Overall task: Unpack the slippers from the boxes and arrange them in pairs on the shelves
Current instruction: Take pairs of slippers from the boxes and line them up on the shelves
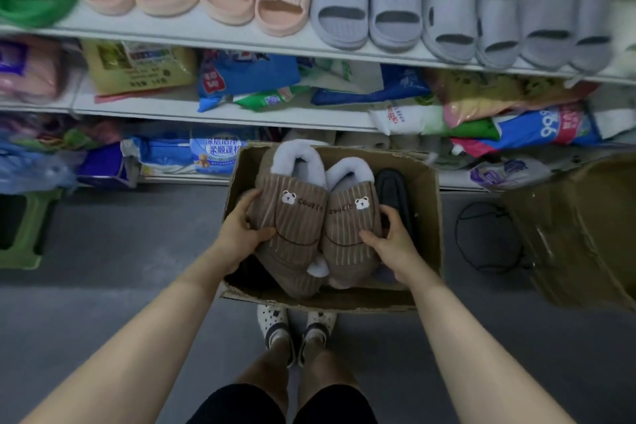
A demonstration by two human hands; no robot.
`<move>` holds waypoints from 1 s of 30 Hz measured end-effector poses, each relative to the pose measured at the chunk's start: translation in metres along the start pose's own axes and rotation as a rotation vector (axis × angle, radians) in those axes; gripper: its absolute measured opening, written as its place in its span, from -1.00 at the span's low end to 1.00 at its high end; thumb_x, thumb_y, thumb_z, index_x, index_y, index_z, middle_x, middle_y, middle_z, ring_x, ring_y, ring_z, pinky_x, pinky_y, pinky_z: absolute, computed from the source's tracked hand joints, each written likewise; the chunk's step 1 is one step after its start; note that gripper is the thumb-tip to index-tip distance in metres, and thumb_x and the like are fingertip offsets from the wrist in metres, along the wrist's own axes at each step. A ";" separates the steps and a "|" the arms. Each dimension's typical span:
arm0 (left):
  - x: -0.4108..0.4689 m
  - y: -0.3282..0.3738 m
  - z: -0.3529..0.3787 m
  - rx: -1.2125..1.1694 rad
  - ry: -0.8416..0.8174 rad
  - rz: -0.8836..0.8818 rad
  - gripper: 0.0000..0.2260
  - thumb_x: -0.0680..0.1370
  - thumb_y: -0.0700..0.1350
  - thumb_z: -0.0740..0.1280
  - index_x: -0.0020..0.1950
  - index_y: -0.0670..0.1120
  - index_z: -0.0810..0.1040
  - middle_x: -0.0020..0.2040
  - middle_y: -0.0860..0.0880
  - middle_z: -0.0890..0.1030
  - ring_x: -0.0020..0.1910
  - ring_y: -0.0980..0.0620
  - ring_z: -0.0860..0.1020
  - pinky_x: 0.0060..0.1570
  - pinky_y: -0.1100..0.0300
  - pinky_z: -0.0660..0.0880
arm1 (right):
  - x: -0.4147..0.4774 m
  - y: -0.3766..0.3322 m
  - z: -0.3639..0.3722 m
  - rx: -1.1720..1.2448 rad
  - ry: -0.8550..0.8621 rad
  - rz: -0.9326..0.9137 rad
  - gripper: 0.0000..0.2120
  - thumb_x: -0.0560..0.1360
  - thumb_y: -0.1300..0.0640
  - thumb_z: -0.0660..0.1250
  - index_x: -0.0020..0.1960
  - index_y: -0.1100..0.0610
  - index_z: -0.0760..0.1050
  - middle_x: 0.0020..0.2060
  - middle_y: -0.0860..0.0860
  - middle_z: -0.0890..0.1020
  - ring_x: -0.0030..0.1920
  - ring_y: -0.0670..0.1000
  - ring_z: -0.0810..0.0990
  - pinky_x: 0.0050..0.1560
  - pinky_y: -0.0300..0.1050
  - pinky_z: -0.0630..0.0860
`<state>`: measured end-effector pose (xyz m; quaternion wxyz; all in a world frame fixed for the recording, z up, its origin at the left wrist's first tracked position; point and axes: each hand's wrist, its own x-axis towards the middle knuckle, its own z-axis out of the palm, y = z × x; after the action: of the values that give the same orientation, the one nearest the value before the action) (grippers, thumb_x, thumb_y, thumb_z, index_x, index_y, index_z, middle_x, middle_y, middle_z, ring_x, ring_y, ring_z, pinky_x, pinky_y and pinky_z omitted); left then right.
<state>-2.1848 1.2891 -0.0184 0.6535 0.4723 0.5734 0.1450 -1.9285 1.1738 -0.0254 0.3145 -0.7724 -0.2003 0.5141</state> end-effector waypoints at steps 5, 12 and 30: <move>-0.029 0.052 -0.001 -0.064 -0.056 0.134 -0.32 0.46 -0.42 0.37 0.46 0.07 0.27 0.13 -0.06 0.51 0.02 0.07 0.55 -0.01 0.18 0.59 | -0.047 -0.037 -0.037 0.015 0.099 -0.200 -0.46 0.52 0.18 0.39 0.41 -0.09 0.27 0.11 -0.04 0.54 0.09 -0.04 0.53 -0.06 -0.18 0.52; -0.063 0.154 0.003 0.012 -0.130 0.439 -0.33 0.45 -0.39 0.40 0.43 0.12 0.35 0.11 -0.06 0.57 0.04 0.01 0.59 -0.11 0.25 0.58 | -0.109 -0.109 -0.098 0.073 0.254 -0.465 -0.47 0.52 0.27 0.38 0.38 -0.09 0.32 0.21 0.01 0.52 0.10 -0.04 0.55 0.06 -0.23 0.53; -0.226 0.436 0.014 -0.074 -0.243 1.108 -0.40 0.47 -0.33 0.39 0.34 0.25 0.43 0.17 -0.11 0.54 -0.02 0.01 0.65 -0.17 0.17 0.60 | -0.290 -0.323 -0.244 0.382 0.470 -1.150 -0.58 0.48 0.25 0.37 0.16 -0.23 0.49 0.01 0.03 0.62 -0.12 -0.11 0.68 -0.22 -0.23 0.61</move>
<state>-2.0867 1.3408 0.4603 0.5571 0.6927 0.1552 0.4310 -1.8131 1.1553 0.4581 0.7068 -0.5643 -0.4130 0.1075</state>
